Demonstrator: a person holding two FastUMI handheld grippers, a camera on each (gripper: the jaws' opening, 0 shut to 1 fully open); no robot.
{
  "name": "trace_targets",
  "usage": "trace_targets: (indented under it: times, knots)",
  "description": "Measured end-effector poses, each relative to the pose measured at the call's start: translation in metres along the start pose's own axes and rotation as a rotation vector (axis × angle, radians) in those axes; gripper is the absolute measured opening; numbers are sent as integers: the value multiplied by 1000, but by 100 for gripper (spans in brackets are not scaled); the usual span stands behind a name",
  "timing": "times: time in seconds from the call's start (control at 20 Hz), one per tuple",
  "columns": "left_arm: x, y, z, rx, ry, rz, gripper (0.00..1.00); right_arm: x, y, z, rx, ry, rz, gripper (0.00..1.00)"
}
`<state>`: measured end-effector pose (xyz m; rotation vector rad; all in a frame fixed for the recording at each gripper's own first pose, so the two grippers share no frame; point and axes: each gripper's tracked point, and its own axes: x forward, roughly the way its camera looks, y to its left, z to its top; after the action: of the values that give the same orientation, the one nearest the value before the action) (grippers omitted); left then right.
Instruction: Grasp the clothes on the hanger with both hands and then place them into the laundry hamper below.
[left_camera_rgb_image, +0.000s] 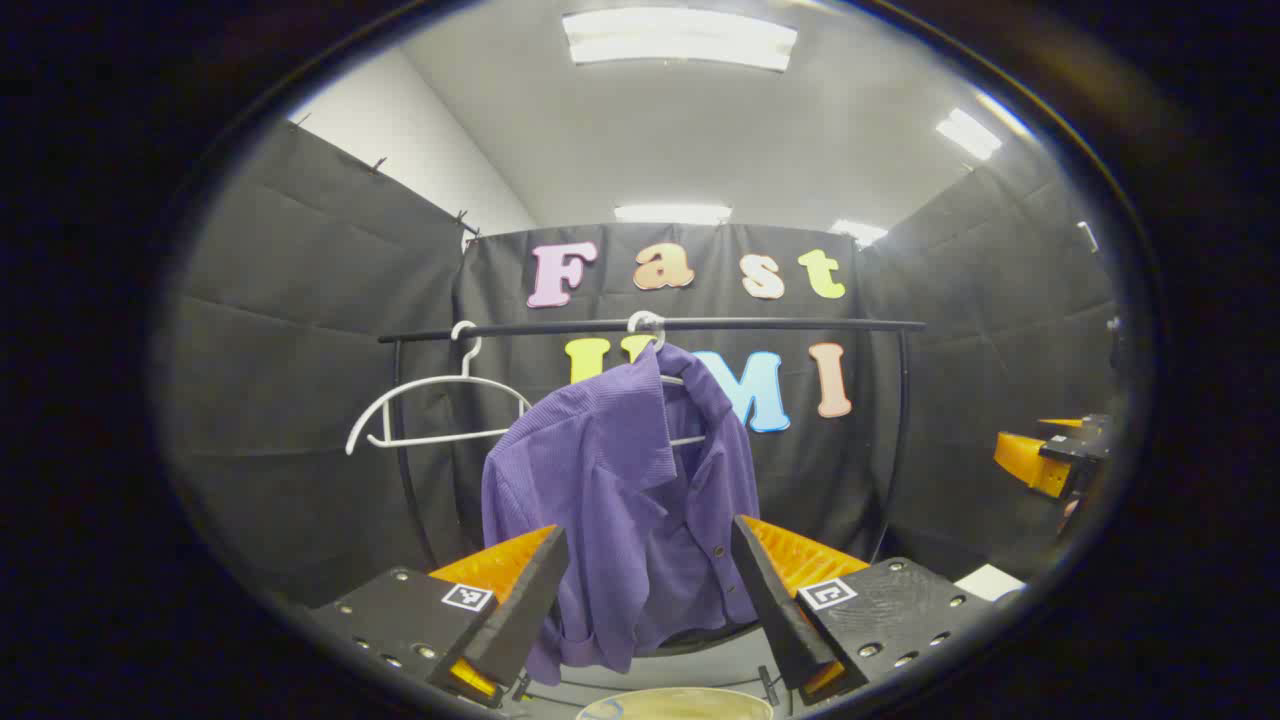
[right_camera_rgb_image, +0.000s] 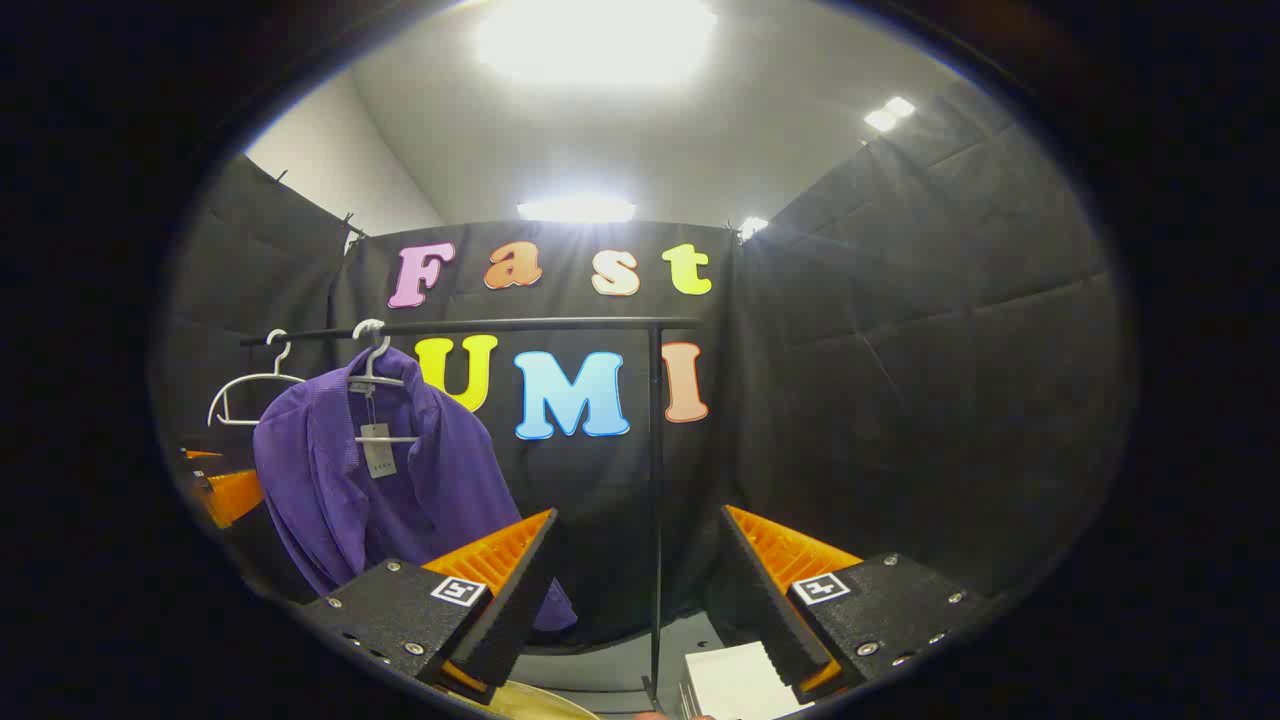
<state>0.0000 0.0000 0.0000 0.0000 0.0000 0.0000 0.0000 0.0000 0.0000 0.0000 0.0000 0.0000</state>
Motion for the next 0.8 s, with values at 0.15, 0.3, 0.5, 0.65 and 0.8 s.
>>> trace_targets:
  times: [0.15,0.3,0.5,0.65,0.8]
  knots:
    - [1,-1,-6,4,11,-9,99,-3,9,-3,10,16,12,95]
    - [0,2,-14,-2,22,-17,94,-5,12,-4,7,16,13,95]
    - [3,4,-13,-16,23,-27,89,-4,20,-8,7,25,19,95]
    - [8,10,-13,-22,25,-25,94,-1,29,-11,6,33,28,95]
    - [14,18,-16,-31,26,-20,94,0,35,-10,-3,33,36,95]
